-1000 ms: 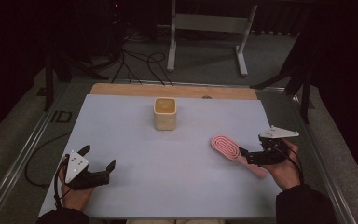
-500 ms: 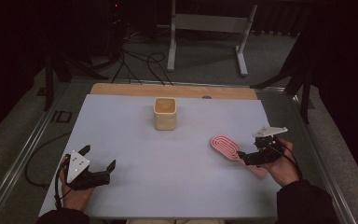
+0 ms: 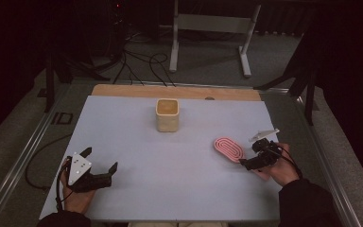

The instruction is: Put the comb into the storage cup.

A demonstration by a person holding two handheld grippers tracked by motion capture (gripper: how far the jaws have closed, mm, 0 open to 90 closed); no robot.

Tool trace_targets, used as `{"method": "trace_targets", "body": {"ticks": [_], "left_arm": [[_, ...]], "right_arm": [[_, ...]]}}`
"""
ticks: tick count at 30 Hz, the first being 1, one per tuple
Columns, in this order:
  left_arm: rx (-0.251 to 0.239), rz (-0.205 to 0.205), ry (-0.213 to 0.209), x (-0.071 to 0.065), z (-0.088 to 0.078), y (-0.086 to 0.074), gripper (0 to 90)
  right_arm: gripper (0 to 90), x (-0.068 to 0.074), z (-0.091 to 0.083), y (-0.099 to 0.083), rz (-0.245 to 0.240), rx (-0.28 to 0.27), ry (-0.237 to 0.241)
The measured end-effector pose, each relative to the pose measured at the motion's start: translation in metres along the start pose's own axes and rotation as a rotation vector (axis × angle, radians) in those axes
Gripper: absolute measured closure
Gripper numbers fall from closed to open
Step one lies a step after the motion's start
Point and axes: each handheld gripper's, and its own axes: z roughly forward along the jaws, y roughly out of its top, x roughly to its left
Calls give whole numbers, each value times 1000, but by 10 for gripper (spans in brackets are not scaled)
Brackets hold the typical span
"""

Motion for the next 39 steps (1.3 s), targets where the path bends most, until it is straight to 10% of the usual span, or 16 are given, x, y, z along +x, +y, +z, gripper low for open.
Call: {"method": "trace_targets", "body": {"ticks": [13, 21, 39], "left_arm": [[3, 2, -3, 0, 1, -1, 1], [7, 2, -6, 0, 1, -1, 1], [9, 6, -9, -1, 2, -1, 1]], "right_arm": [[237, 5, 17, 2, -45, 121, 29], [495, 5, 29, 6, -90, 204, 50], [650, 2, 35, 5, -76, 244, 92]]}}
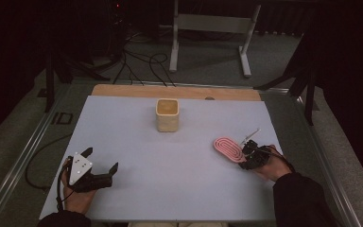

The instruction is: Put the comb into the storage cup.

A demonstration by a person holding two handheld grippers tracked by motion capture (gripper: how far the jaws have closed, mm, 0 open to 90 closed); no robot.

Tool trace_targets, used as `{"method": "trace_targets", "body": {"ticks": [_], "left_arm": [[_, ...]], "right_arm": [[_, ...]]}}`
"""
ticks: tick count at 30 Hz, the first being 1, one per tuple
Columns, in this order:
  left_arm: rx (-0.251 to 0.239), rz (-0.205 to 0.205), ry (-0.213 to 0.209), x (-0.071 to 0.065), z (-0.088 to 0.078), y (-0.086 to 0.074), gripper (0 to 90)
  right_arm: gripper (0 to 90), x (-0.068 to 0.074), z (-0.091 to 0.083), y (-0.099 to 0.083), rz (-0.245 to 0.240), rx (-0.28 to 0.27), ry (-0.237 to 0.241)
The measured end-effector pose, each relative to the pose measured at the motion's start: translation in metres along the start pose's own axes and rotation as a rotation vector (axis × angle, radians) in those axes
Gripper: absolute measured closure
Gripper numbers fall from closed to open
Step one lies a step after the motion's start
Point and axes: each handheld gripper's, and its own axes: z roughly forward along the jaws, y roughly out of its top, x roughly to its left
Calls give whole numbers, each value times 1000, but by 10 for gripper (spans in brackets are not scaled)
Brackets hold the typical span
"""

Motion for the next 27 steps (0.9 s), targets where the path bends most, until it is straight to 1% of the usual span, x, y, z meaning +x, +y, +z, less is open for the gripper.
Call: {"method": "trace_targets", "body": {"ticks": [6, 14, 23, 27], "left_arm": [[1, 1, 1, 0, 0, 0, 1], [1, 1, -1, 0, 1, 0, 1], [2, 1, 0, 0, 1, 0, 1], [3, 1, -1, 0, 1, 0, 1]], "right_arm": [[662, 1, 0, 0, 16, 8, 12], [674, 2, 0, 1, 28, 22, 9], [693, 7, -1, 1, 18, 25, -18], [696, 8, -2, -1, 38, 16, -19]]}}
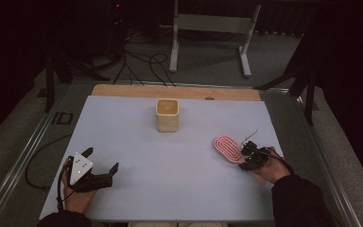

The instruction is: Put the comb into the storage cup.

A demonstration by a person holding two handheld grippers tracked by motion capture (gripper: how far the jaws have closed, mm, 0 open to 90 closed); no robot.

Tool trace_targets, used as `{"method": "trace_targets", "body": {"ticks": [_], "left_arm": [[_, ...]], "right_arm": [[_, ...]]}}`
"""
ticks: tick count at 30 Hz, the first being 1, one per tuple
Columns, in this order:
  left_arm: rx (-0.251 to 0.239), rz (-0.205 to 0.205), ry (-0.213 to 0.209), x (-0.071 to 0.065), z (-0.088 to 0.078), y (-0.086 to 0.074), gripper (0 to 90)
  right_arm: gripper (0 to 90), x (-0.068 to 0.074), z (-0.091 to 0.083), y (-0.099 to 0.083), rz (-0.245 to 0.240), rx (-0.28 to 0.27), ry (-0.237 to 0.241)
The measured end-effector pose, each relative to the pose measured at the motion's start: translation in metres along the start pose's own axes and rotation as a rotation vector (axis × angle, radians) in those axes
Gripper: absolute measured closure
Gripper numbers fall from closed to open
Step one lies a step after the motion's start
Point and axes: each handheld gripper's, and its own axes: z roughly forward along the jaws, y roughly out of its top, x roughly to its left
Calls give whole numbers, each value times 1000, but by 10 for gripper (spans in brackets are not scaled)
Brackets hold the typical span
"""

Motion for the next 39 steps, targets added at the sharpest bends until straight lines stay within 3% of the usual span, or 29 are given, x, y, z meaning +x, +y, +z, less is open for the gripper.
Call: {"method": "trace_targets", "body": {"ticks": [6, 22, 39], "left_arm": [[1, 0, 0, 0, 0, 0, 1], [2, 0, 1, 0, 0, 0, 1], [6, 1, 2, 0, 1, 0, 1]], "right_arm": [[697, -2, 0, -5, 26, -36, 27], [697, 2, -10, -4, 45, -91, 3], [698, 13, -28, 4, 63, -239, -9]]}}
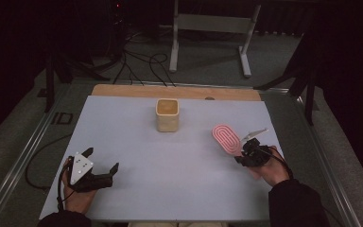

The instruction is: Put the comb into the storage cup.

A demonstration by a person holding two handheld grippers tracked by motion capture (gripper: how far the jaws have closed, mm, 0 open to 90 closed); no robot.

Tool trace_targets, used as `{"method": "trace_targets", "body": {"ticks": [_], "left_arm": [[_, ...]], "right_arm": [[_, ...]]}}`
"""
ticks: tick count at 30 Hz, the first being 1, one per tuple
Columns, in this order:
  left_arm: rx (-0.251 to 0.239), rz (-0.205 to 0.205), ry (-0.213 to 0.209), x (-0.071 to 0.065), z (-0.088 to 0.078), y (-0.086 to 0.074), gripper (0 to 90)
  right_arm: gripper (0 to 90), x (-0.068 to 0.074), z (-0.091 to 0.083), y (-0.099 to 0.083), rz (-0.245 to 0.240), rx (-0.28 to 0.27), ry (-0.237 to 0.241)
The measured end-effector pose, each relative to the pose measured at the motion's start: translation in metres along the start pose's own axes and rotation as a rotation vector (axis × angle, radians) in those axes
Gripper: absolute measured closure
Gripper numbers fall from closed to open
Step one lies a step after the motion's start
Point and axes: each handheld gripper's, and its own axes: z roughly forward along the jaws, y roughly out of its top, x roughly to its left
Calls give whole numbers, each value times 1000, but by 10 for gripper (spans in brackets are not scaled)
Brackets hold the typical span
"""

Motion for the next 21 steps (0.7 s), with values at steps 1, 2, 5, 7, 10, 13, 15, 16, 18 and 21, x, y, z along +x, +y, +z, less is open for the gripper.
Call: {"method": "trace_targets", "body": {"ticks": [1, 2, 5, 7, 10, 13, 15, 16, 18, 21], "left_arm": [[0, 0, 0, 0, 0, 0, 1], [0, 0, 0, 0, 0, 0, 1], [0, 0, 0, 0, 0, 0, 1], [0, 0, 0, 0, 0, 0, 1], [0, 0, 0, 0, 0, 0, 1], [1, 0, 0, 0, 0, 0, 1], [1, 0, 1, 0, 0, 0, 1], [1, 0, 1, 0, 0, 0, 1], [2, 0, 1, 0, 0, 0, 1], [4, -1, 2, 0, 0, 0, 1]], "right_arm": [[697, 1, 0, 1, 0, -11, -2], [697, 1, -1, 1, -1, -22, -5], [698, 4, -3, 3, 5, -50, -5], [697, 6, -4, 4, 10, -72, -10], [698, 8, -8, 5, 17, -111, -17], [698, 10, -10, 7, 19, -146, -25], [697, 12, -12, 8, 16, -161, -26], [697, 13, -12, 9, 14, -166, -24], [697, 16, -12, 10, 7, -174, -26], [697, 20, -12, 10, 0, -197, -32]]}}
